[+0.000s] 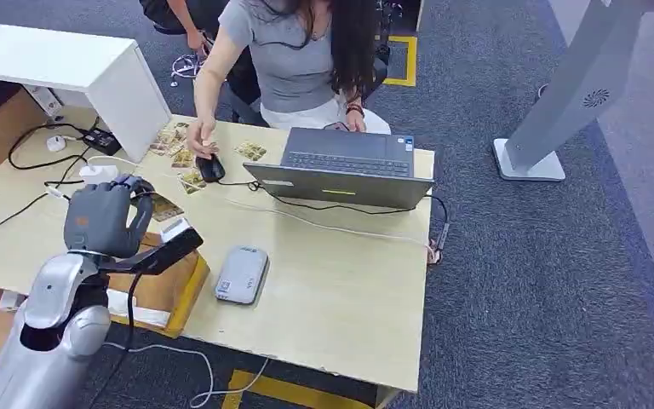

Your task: Pass the card to the sensor for recognition and then transmit it.

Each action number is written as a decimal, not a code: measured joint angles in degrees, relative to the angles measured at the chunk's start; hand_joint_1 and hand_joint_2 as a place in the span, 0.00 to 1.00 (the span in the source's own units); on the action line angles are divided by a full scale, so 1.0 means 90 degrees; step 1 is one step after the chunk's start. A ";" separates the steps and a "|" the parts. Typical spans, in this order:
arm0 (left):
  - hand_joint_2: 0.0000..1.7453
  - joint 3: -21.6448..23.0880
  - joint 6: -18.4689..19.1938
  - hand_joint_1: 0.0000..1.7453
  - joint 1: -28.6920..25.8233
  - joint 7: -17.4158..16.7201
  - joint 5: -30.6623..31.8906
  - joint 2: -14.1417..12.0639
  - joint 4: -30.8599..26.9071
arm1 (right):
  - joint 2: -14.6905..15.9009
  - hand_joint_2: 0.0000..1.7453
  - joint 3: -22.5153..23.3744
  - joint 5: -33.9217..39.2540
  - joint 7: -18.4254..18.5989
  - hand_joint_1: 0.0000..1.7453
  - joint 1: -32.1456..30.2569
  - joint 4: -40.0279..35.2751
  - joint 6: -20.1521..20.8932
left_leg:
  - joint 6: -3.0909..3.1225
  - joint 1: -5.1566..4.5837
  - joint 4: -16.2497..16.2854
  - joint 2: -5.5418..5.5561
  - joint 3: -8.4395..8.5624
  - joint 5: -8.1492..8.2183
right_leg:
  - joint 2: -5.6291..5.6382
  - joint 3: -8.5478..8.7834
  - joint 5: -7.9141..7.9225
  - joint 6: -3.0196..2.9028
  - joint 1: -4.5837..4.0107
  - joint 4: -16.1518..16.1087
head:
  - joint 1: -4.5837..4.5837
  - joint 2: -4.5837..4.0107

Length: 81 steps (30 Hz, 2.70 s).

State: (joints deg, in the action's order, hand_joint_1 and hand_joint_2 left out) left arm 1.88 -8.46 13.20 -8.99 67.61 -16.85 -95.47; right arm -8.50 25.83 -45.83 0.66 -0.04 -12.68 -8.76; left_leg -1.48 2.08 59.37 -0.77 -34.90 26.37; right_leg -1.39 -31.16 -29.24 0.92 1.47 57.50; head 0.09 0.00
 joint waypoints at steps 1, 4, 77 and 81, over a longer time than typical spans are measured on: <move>1.00 0.0051 -0.0007 1.00 0.0232 -0.0083 0.0117 -0.0017 0.0075 | 0.0000 0.00 0.0000 -0.0039 -0.0010 0.00 0.0005 0.0007 0.0017 | -0.0003 0.0000 0.0001 0.0003 -0.0001 -0.0003 | -0.0003 -0.0003 0.0003 0.0000 0.0000 0.0000 | 0.0003 0.0000; 1.00 0.0216 -0.0068 1.00 0.1127 -0.0394 0.0695 -0.0041 0.0632 | 0.0002 0.00 0.0000 -0.0124 -0.0027 0.00 0.0038 0.0017 0.0083 | -0.0005 0.0000 0.0002 0.0014 0.0000 -0.0007 | -0.0011 0.0004 0.0012 -0.0009 0.0000 0.0000 | 0.0002 0.0000; 1.00 -0.9606 0.2001 0.00 -0.1532 0.1389 -0.9590 0.3799 0.1018 | -0.0032 0.00 0.0177 0.0017 -0.0051 0.00 0.0088 0.0187 -0.0304 | -0.0004 -0.0008 -0.0011 -0.0032 0.0013 0.0037 | 0.0024 0.0020 -0.0020 -0.0008 0.0006 -0.0012 | 0.0010 0.0000; 0.00 -0.9795 0.1853 0.00 -0.1514 0.1501 -0.9338 0.4005 0.1625 | -0.0032 1.00 0.0180 -0.0017 -0.0005 0.00 0.0092 0.0189 -0.0265 | -0.0004 -0.0006 -0.0011 -0.0030 0.0013 0.0036 | 0.0020 0.0021 -0.0020 -0.0008 0.0003 -0.0012 | 0.0012 0.0000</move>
State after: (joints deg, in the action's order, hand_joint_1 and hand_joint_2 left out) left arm -86.27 8.22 -0.42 4.52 -16.44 19.19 -80.84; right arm -8.79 27.45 -45.99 0.61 0.79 -10.97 -11.15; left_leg -1.52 2.02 59.28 -1.04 -34.78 26.70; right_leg -1.21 -30.97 -29.42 0.85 1.50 57.40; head 0.20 0.00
